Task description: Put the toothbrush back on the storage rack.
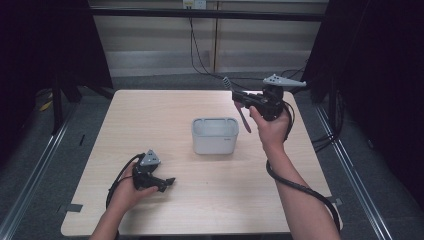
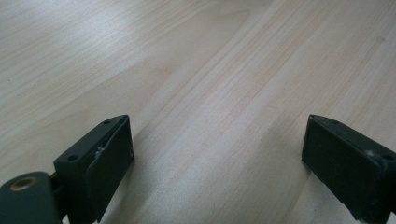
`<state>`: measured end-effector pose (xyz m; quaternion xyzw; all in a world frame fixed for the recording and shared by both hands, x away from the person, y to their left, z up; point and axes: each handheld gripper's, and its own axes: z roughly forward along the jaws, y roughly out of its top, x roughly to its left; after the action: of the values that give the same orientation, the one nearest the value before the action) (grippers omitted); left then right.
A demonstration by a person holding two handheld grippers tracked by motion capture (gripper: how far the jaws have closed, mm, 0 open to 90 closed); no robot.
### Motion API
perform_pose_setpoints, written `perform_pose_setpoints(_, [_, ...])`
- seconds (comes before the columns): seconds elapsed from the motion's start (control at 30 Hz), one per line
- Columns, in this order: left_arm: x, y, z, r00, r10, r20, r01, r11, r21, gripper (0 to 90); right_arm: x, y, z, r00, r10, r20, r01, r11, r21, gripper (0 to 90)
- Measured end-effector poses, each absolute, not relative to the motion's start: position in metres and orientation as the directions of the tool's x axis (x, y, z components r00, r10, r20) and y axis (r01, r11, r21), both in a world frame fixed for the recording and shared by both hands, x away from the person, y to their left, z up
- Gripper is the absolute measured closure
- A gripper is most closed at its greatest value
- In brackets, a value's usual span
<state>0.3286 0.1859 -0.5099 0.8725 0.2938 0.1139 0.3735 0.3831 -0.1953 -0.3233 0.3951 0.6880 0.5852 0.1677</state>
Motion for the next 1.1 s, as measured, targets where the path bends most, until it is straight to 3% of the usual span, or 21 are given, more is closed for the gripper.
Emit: perform_pose_setpoints(1.1, [0.328, 0.186, -0.510, 0.801, 0.599, -0.020, 0.428, -0.547, 0.719, 8.5, 0.398, -0.178, -0.328, -0.653, 0.720, 0.235, 0.333, -0.006, 0.943, 83.8])
